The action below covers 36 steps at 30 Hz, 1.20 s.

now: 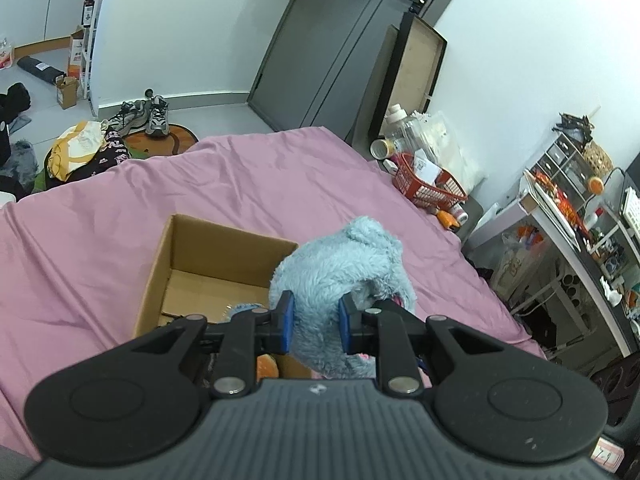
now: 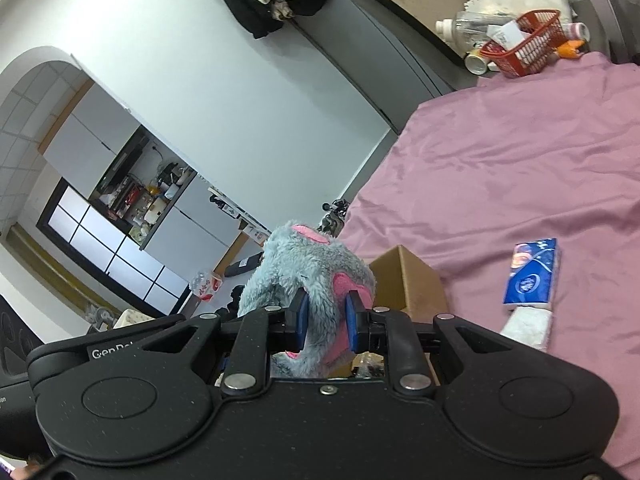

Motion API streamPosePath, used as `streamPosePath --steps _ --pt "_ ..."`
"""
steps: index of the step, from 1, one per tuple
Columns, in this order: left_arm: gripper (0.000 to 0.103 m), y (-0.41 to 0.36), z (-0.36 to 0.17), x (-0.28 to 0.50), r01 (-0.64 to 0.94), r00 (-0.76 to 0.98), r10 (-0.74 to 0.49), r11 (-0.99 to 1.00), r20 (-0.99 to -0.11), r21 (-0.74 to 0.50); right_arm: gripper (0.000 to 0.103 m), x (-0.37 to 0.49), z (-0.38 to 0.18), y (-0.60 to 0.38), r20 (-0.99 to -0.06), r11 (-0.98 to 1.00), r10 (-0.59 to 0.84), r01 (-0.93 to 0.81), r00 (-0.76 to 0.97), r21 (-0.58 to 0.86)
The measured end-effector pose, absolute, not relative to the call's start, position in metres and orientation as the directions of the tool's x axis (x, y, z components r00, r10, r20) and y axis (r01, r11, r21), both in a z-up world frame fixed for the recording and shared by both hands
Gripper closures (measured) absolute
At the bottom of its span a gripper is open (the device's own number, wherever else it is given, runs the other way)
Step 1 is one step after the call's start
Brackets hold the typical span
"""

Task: Organize soft objects
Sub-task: 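Carry the grey plush over the box with both tools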

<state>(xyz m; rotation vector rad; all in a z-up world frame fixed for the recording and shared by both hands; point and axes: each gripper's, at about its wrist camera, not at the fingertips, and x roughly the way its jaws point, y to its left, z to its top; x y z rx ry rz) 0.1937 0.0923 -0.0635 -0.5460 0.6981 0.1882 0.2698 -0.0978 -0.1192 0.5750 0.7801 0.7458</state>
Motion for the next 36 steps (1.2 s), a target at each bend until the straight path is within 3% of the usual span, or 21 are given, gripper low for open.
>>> streamPosePath --steps 36 --pt "0.083 0.189 -0.135 0.222 -0.457 0.68 -0.045 0.755 -0.732 -0.47 0.079 0.295 -0.16 -0.021 -0.548 0.674 0.737 -0.374 0.396 0.637"
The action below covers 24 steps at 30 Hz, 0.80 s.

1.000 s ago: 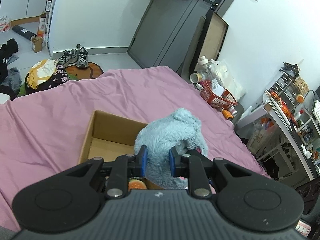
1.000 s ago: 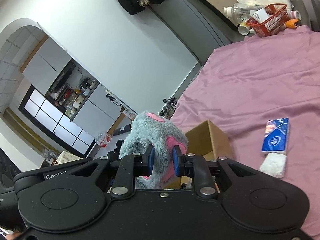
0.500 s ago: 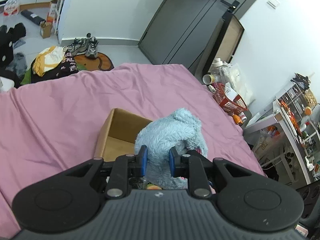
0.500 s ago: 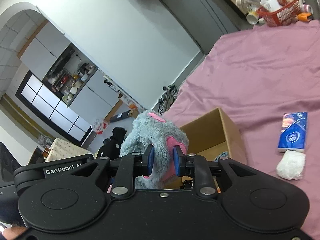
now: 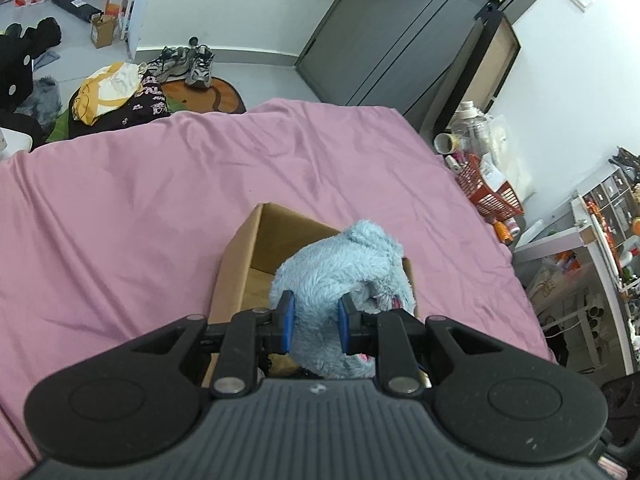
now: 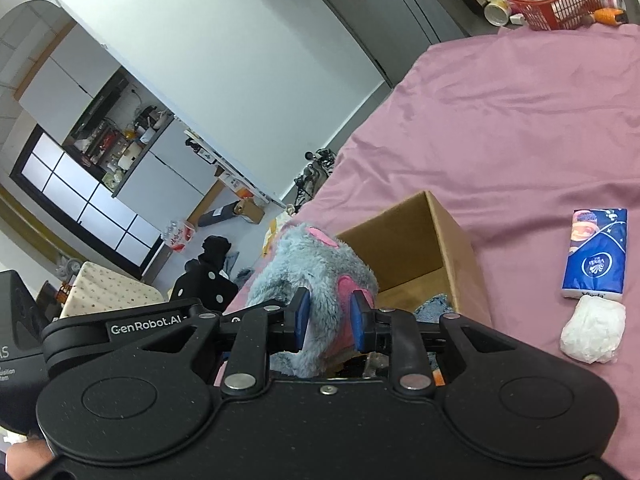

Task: Organize soft objects
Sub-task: 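Carry the grey plush over the box with both tools, then open both tools, dropping the grey plush into the box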

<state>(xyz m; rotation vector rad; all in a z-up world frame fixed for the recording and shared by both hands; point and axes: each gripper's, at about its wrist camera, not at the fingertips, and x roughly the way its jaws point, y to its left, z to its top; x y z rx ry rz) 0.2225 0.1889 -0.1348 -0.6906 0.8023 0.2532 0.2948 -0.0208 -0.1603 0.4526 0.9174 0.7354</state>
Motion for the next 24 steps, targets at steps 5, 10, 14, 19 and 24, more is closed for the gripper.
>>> streamPosePath --steps 5,10,14,19,24 --pt "0.079 0.19 -0.138 0.23 -0.462 0.659 -0.063 0.752 -0.749 -0.47 0.079 0.296 -0.161 -0.022 -0.551 0.674 0.736 -0.359 0.393 0.645" --pt "0.072 0.184 -0.128 0.232 -0.464 0.651 -0.019 0.781 -0.759 -0.418 0.079 0.294 -0.155 -0.031 -0.539 0.666 0.742 -0.349 0.398 0.66" --pt "0.067 0.182 -0.118 0.228 -0.476 0.656 0.015 0.784 -0.754 -0.399 0.078 0.292 -0.146 -0.039 -0.54 0.672 0.735 -0.34 0.409 0.658" --pt "0.057 0.173 -0.108 0.224 -0.477 0.653 0.036 0.796 -0.757 -0.374 0.063 0.289 -0.133 -0.054 -0.549 0.694 0.714 -0.334 0.435 0.638" --pt "0.042 0.159 -0.092 0.218 -0.463 0.665 0.063 0.817 -0.744 -0.344 0.055 0.287 -0.123 -0.074 -0.562 0.713 0.693 -0.309 0.452 0.629"
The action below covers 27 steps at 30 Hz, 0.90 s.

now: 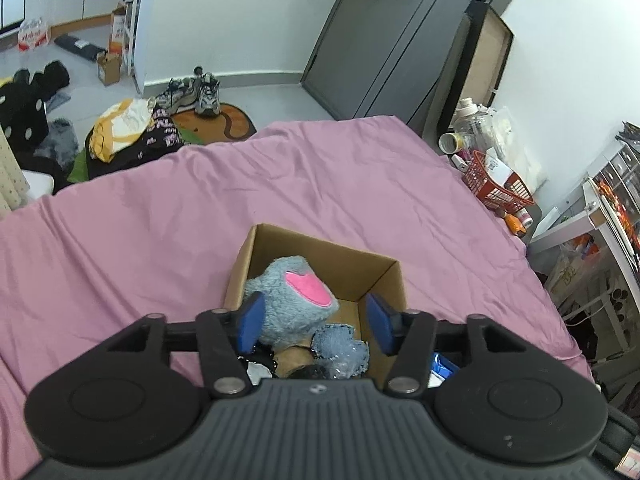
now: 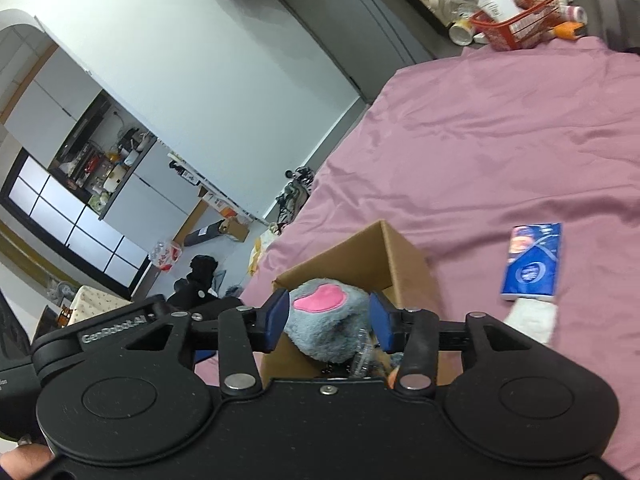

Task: Organize soft objects
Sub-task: 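Open both tools, dropping the grey plush into the box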

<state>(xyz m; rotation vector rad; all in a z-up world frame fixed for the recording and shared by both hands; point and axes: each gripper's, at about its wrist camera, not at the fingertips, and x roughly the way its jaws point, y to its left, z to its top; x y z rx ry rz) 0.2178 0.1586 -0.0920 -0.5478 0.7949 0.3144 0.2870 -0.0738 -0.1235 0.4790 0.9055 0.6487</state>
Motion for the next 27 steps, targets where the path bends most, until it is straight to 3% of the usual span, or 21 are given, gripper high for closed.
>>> streamPosePath --steps 9,15,18,27 --pt "0.036 0.125 -0.075 0.213 -0.438 0.669 0.076 0.844 -0.739 -0.31 0.046 0.285 -0.12 -0.12 -0.572 0.715 0.678 -0.23 0.462 0.66" --pt "0.034 0.096 -0.069 0.215 -0.402 0.671 0.072 0.872 -0.738 -0.281 0.046 0.29 -0.131 -0.149 -0.578 0.698 0.68 -0.159 0.452 0.698" --pt "0.026 0.083 -0.067 0.218 -0.395 0.67 0.08 0.88 -0.738 -0.263 0.045 0.29 -0.138 -0.162 -0.58 0.693 0.676 -0.125 0.454 0.71" --pt "0.026 0.053 -0.074 0.237 -0.375 0.642 0.059 0.894 -0.765 -0.246 0.045 0.297 -0.17 -0.193 -0.623 0.695 0.629 0.022 0.465 0.718"
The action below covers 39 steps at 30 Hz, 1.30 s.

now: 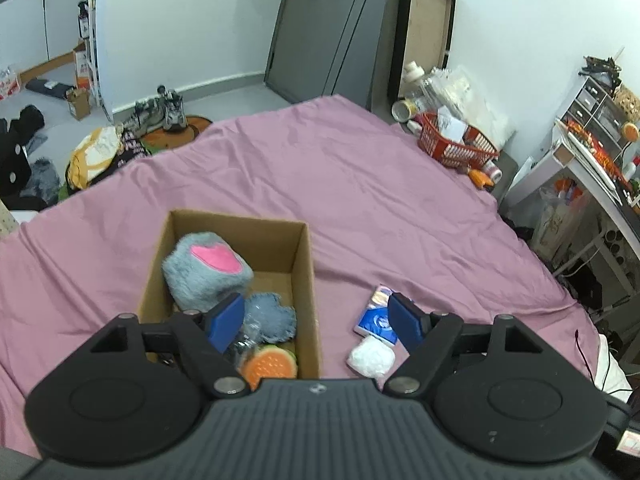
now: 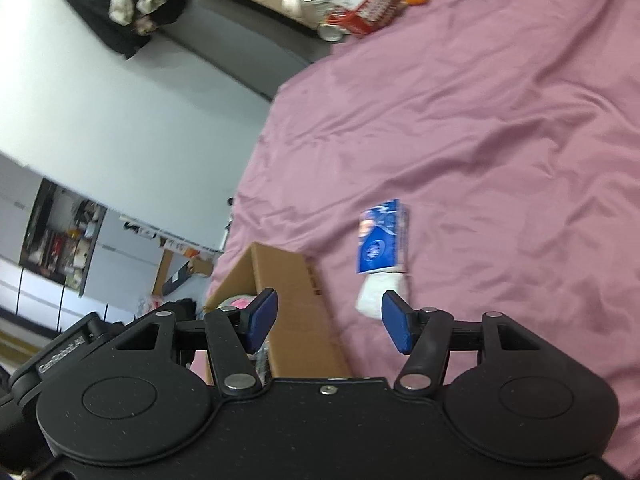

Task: Organize soft objects
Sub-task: 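Open both tools, dropping the grey plush into the box, then grasp the blue tissue pack with left tool while right grasps the white bag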

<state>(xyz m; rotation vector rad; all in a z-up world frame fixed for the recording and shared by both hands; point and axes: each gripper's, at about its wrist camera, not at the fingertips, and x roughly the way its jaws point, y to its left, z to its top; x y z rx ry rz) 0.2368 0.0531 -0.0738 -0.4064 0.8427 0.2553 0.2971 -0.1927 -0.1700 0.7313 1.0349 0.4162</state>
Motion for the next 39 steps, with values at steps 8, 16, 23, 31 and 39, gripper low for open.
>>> streamPosePath --steps 8,16,23,31,39 --pt "0.026 0.03 -0.092 0.256 -0.343 0.611 0.002 0.902 -0.792 -0.261 0.046 0.305 -0.196 -0.203 -0.635 0.661 0.631 0.118 0.446 0.741" --pt "0.038 0.016 -0.106 0.276 -0.292 0.6 -0.047 0.917 -0.798 -0.274 0.048 0.314 -0.213 -0.201 -0.649 0.654 0.627 0.162 0.431 0.739" --pt "0.053 0.018 -0.126 0.296 -0.295 0.551 -0.066 0.917 -0.832 -0.268 0.055 0.324 -0.233 -0.196 -0.671 0.646 0.622 0.22 0.403 0.731" --pt "0.065 0.017 -0.149 0.317 -0.271 0.504 -0.096 0.926 -0.858 -0.262 0.062 0.337 -0.253 -0.185 -0.696 0.657 0.617 0.246 0.368 0.713" --pt "0.065 0.019 -0.166 0.336 -0.261 0.469 -0.124 0.926 -0.874 -0.272 0.062 0.345 -0.271 -0.169 -0.716 0.668 0.615 0.264 0.331 0.696"
